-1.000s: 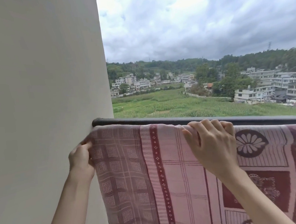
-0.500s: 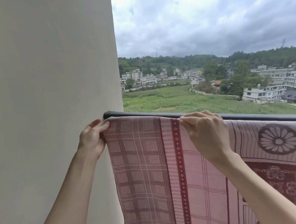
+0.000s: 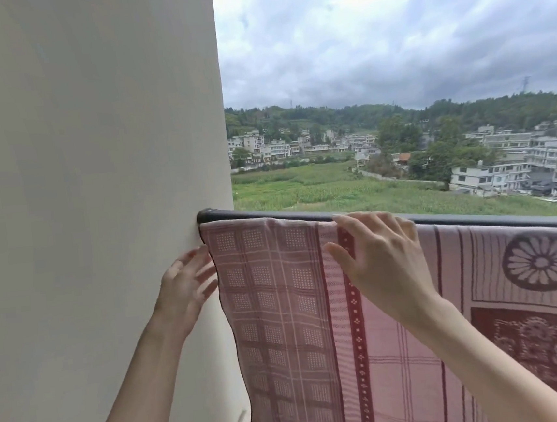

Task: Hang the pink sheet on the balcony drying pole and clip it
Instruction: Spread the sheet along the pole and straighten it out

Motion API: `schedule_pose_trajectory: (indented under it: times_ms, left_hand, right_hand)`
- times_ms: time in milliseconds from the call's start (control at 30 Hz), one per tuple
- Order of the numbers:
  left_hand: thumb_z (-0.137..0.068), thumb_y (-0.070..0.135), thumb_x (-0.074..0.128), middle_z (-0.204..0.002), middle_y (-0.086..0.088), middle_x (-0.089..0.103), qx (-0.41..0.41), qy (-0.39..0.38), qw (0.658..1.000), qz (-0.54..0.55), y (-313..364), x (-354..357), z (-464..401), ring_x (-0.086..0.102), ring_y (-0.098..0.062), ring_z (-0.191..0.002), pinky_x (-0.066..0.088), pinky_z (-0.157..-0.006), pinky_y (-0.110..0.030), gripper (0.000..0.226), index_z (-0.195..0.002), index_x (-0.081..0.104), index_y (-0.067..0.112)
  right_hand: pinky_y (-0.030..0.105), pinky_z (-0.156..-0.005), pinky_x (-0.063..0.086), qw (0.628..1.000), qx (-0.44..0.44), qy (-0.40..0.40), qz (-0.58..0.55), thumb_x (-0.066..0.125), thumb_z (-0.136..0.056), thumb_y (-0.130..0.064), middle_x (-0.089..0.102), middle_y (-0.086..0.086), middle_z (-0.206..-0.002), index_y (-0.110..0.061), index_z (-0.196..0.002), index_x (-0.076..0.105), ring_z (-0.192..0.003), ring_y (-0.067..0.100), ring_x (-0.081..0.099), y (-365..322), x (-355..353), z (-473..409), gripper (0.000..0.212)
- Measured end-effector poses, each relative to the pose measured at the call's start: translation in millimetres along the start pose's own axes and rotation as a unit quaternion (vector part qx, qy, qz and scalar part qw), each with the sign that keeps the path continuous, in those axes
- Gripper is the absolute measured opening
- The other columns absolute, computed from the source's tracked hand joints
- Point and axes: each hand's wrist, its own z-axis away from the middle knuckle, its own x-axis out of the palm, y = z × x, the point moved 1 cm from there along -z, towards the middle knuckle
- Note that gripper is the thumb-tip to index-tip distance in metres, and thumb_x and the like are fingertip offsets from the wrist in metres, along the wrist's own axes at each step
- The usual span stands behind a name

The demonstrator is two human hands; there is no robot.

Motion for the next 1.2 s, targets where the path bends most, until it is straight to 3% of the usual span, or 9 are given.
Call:
schedule_pose_trajectory:
  times_ms: [200, 300, 400, 633, 800, 900, 1000, 1100, 1200]
  left_hand:
    - [-0.082, 0.018, 0.065, -0.094, -0.005, 0.072, 0.022, -0.04, 0.986, -0.162, -56, -12, 44, 0.067, -0.015, -0.082, 0.052, -0.075, -0.028, 0.016, -0.097, 0.067, 0.012]
    - [-0.081, 0.012, 0.066, -0.097, -0.012, 0.071, -0.014, -0.05, 0.979, -0.196, -99, -35, 71, 0.065, -0.022, -0.088, 0.05, -0.081, -0.036, 0.019, -0.098, 0.068, 0.006]
    - [-0.081, 0.006, 0.065, -0.08, 0.001, 0.071, -0.05, -0.042, 0.975, -0.215, -144, -63, 104, 0.063, -0.009, -0.074, 0.05, -0.066, -0.019, 0.013, -0.093, 0.067, 0.001]
    - [-0.084, 0.012, 0.064, -0.051, 0.017, 0.06, -0.146, -0.039, 0.94, -0.307, -233, -129, 189, 0.051, 0.007, -0.052, 0.039, -0.056, -0.015, 0.019, -0.066, 0.063, 0.015]
    - [-0.083, 0.02, 0.064, -0.041, 0.008, 0.035, -0.209, -0.042, 0.895, -0.391, -280, -137, 210, 0.034, -0.003, -0.038, 0.025, -0.045, -0.018, 0.047, -0.045, 0.037, 0.014]
    - [-0.083, 0.008, 0.062, -0.038, 0.011, 0.038, -0.243, -0.025, 0.907, -0.343, -244, -156, 222, 0.035, 0.0, -0.034, 0.027, -0.046, -0.017, 0.038, -0.047, 0.048, 0.008]
    - [-0.081, 0.001, 0.057, -0.05, 0.002, 0.045, -0.247, -0.014, 0.922, -0.3, -231, -178, 234, 0.038, 0.0, -0.045, 0.027, -0.047, -0.012, 0.019, -0.063, 0.061, -0.003]
    - [-0.062, 0.037, 0.05, -0.057, -0.009, 0.042, -0.248, 0.018, 0.927, -0.281, -248, -189, 252, 0.035, -0.013, -0.058, 0.022, -0.054, -0.028, 0.039, -0.059, 0.052, -0.002]
    - [-0.067, 0.035, 0.056, -0.051, 0.003, 0.052, -0.28, 0.03, 0.914, -0.291, -261, -199, 272, 0.043, -0.008, -0.055, 0.031, -0.055, -0.025, 0.035, -0.067, 0.065, 0.002]
  right_hand:
    - [0.049, -0.116, 0.012, 0.999, -0.043, -0.011, 0.007, 0.041, -0.092, -0.033, 0.027, 0.011, -0.151, -0.019, -0.135, 0.044, -0.143, 0.028, 0.018, -16, 35, 65, 0.045]
    - [0.049, -0.114, 0.014, 0.992, -0.025, -0.125, 0.023, 0.031, -0.094, -0.038, 0.017, 0.011, -0.155, -0.018, -0.142, 0.033, -0.144, 0.027, 0.012, -17, 67, 127, 0.052]
    - [0.048, -0.114, 0.016, 0.972, 0.018, -0.233, 0.014, 0.015, -0.096, -0.046, 0.018, 0.012, -0.154, -0.019, -0.145, 0.027, -0.143, 0.027, 0.015, -23, 94, 189, 0.057]
    - [0.043, -0.119, 0.008, 0.91, 0.118, -0.393, -0.066, 0.039, -0.096, -0.035, -0.002, 0.001, -0.156, -0.026, -0.148, 0.01, -0.143, 0.018, -0.006, -62, 97, 311, 0.06]
    - [0.035, -0.116, 0.023, 0.841, 0.237, -0.45, -0.184, 0.041, -0.095, -0.038, 0.02, -0.005, -0.155, -0.028, -0.145, 0.022, -0.14, 0.014, 0.024, -75, 114, 339, 0.054]
    - [0.033, -0.105, 0.037, 0.83, 0.268, -0.428, -0.238, 0.049, -0.093, -0.031, 0.047, -0.003, -0.14, -0.023, -0.134, 0.044, -0.113, 0.012, 0.051, -138, 106, 310, 0.042]
    - [0.034, -0.102, 0.04, 0.827, 0.289, -0.413, -0.251, 0.059, -0.085, -0.038, 0.052, -0.005, -0.131, -0.024, -0.128, 0.05, -0.119, 0.013, 0.048, -187, 111, 283, 0.047]
    - [0.034, -0.097, 0.041, 0.837, 0.304, -0.406, -0.204, 0.065, -0.076, -0.047, 0.05, -0.003, -0.128, -0.019, -0.13, 0.045, -0.118, 0.016, 0.046, -212, 129, 279, 0.063]
    - [0.037, -0.083, 0.044, 0.857, 0.301, -0.384, -0.166, 0.055, -0.088, -0.03, 0.056, 0.012, -0.111, -0.004, -0.116, 0.049, -0.104, 0.031, 0.053, -220, 152, 288, 0.039]
